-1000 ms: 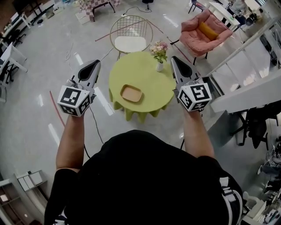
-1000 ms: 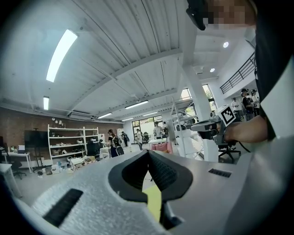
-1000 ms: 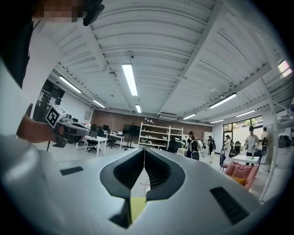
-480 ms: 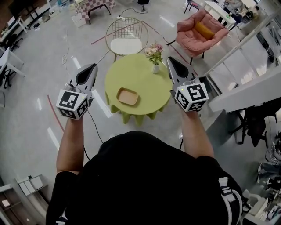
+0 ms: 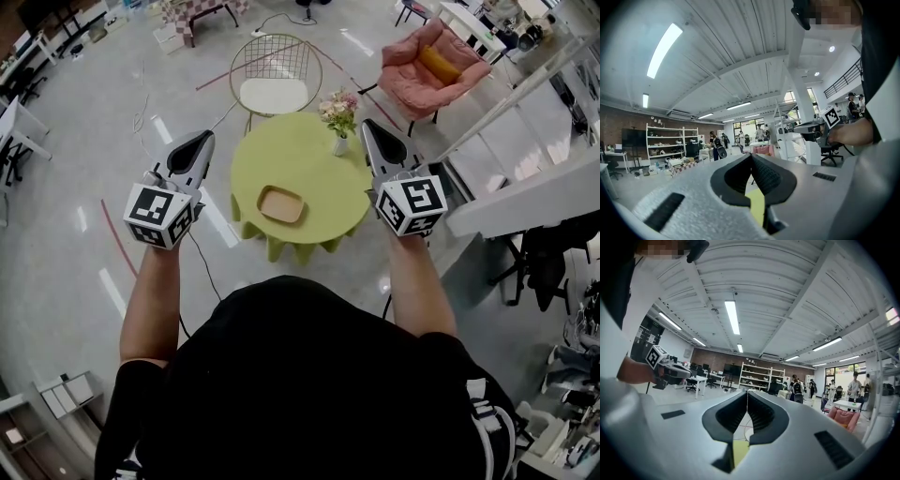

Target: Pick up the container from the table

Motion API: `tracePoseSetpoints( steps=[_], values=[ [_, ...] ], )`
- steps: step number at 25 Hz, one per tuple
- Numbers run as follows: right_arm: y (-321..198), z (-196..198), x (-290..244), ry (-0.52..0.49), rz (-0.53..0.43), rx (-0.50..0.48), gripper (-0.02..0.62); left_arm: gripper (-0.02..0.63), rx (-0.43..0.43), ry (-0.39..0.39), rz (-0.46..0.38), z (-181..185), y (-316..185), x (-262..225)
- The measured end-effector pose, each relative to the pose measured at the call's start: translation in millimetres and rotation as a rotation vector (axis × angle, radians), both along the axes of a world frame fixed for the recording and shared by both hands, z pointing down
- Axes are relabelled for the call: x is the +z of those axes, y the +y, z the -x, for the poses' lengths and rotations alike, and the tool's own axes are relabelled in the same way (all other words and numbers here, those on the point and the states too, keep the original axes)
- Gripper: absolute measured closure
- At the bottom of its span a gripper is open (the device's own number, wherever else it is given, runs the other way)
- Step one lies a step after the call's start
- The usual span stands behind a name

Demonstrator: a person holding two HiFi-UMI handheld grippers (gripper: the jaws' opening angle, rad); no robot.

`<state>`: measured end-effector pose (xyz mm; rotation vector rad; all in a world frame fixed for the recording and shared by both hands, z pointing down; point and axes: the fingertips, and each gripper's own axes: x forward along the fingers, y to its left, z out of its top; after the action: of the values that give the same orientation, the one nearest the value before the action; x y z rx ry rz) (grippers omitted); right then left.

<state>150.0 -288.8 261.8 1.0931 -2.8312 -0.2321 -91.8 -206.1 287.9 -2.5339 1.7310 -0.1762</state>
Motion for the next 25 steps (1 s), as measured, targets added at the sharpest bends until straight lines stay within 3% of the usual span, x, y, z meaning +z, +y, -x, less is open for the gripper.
tracePoseSetpoints(
  steps=[15, 18, 25],
  values=[
    [-1, 61, 39, 0.11, 0.034, -0.012, 0.58, 0.591, 0.07, 0.004, 0.031, 30, 4, 28],
    [-1, 71, 57, 0.136, 0.057, -0.016, 0.537, 0.591, 0.082, 0.005, 0.05, 34, 5, 41],
    [0, 94, 102, 0.201, 0.11, -0.032, 0.529, 0.591, 0.095, -0.007, 0.095, 47, 9, 77]
  ],
)
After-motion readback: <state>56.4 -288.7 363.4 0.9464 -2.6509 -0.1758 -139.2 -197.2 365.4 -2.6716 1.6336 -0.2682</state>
